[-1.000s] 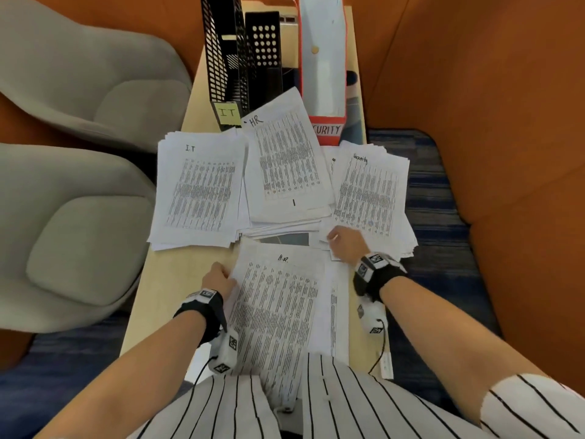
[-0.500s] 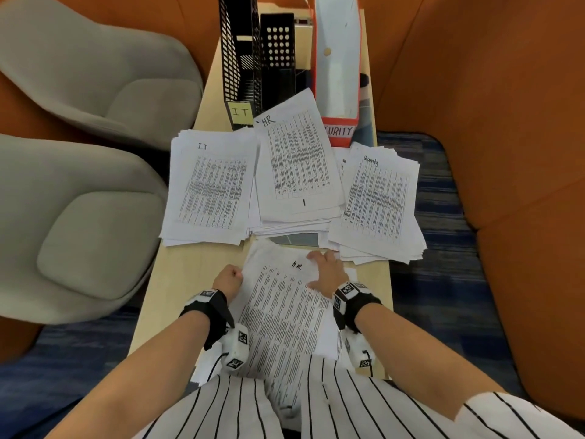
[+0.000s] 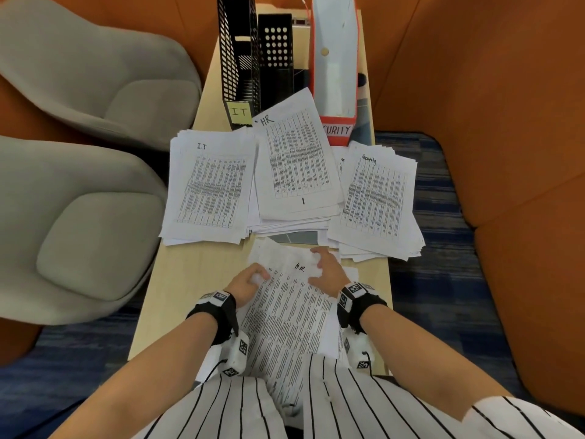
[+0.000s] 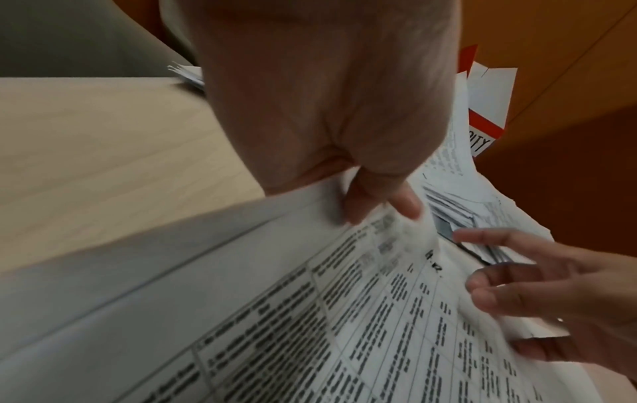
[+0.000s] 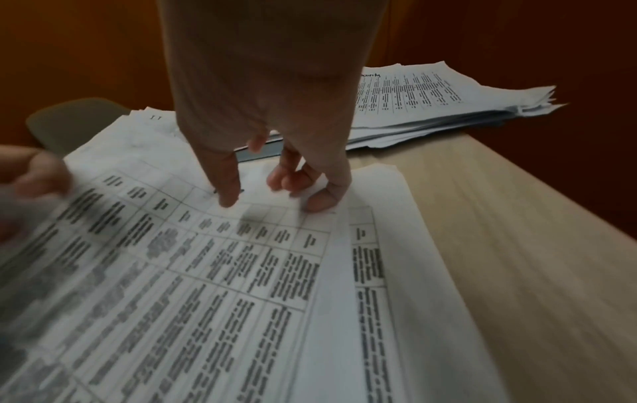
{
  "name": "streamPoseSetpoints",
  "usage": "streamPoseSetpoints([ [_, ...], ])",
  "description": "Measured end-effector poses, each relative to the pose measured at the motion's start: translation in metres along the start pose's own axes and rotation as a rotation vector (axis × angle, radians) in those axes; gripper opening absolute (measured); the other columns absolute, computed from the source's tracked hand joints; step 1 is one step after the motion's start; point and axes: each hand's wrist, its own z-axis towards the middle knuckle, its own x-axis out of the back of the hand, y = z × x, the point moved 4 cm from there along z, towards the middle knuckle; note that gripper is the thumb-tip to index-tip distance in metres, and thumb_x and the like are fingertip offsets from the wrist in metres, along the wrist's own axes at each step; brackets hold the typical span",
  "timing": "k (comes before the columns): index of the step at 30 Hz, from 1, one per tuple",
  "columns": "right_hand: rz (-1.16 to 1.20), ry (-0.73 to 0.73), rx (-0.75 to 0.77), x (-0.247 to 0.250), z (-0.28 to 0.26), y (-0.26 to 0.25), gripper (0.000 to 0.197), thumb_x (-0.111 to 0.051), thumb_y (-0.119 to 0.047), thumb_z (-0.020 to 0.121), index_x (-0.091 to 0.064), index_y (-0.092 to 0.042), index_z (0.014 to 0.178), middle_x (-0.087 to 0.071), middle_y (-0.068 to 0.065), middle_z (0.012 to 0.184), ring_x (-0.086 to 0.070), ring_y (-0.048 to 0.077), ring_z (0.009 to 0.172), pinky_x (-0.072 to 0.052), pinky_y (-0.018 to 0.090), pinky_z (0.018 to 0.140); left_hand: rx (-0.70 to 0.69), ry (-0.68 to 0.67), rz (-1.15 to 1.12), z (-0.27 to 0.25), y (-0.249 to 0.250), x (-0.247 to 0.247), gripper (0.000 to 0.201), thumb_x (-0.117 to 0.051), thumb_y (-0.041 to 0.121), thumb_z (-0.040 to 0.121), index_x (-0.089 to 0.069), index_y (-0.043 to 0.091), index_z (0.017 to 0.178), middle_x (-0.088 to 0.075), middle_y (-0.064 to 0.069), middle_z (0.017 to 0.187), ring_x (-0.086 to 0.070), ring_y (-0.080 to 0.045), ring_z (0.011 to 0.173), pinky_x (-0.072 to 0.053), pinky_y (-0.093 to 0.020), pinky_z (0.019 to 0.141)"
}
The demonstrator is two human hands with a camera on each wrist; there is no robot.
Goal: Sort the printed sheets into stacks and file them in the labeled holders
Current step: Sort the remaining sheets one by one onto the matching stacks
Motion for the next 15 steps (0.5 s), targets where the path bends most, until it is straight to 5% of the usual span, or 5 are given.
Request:
streamPoseSetpoints([
  [2, -0.046, -0.045, -0.026, -0.001, 0.002, -0.004, 0.056, -0.072, -0.02, 0.076, -0.048, -0.03, 0.125, -0.047, 0.006, 0.102, -0.053, 0.024, 0.091, -0.047, 0.034, 0.082, 0.016, -0.108, 0.018, -0.002, 0.006, -0.006, 0.056, -0.032, -0.017, 0.078, -0.06, 0.028, 0.061, -0.067, 0.008, 0.089, -0.058, -0.015, 0.095, -0.037, -0.04, 0.103],
  [5, -0.08, -0.022, -0.044, -0.004, 0.008, -0.001, 0.023, -0.07, -0.025, 0.071, -0.054, -0.041, 0.074, -0.049, 0.008, 0.087, -0.051, 0.024, 0.073, -0.041, 0.027, 0.065, 0.053, -0.202, 0.037, -0.008, 0.02, -0.01, 0.054, -0.036, -0.018, 0.071, -0.058, 0.023, 0.042, -0.058, 0.01, 0.055, -0.056, -0.007, 0.072, -0.037, -0.034, 0.104],
  [7, -0.072, 0.026, 0.02, -0.005, 0.011, 0.001, 0.03, -0.069, -0.018, 0.067, -0.046, -0.033, 0.053, -0.042, 0.005, 0.068, -0.039, 0.018, 0.057, -0.029, 0.023, 0.055, 0.104, -0.164, -0.073, -0.003, 0.025, -0.004, 0.042, -0.042, -0.01, 0.069, -0.064, 0.019, 0.047, -0.063, 0.003, 0.064, -0.058, -0.019, 0.08, -0.04, -0.034, 0.098],
  [10, -0.051, 0.015, 0.095, 0.004, -0.001, -0.009, 0.036, -0.063, 0.005, 0.068, -0.045, -0.019, 0.05, -0.04, 0.003, 0.055, -0.033, 0.015, 0.052, -0.025, 0.024, 0.052, 0.263, 0.158, -0.189, 0.017, 0.011, 0.014, 0.021, -0.051, 0.003, 0.085, -0.067, 0.005, 0.098, -0.064, -0.013, 0.114, -0.056, -0.028, 0.105, -0.041, -0.031, 0.088],
  [15, -0.092, -0.114, 0.092, 0.009, -0.004, -0.007, 0.014, -0.061, 0.007, 0.074, -0.061, -0.005, 0.066, -0.056, 0.011, 0.07, -0.049, 0.018, 0.066, -0.037, 0.021, 0.057, 0.37, 0.209, 0.029, 0.024, -0.012, 0.021, 0.058, -0.067, 0.019, 0.082, -0.042, -0.005, 0.128, -0.049, -0.024, 0.129, -0.052, -0.04, 0.114, -0.044, -0.042, 0.097],
])
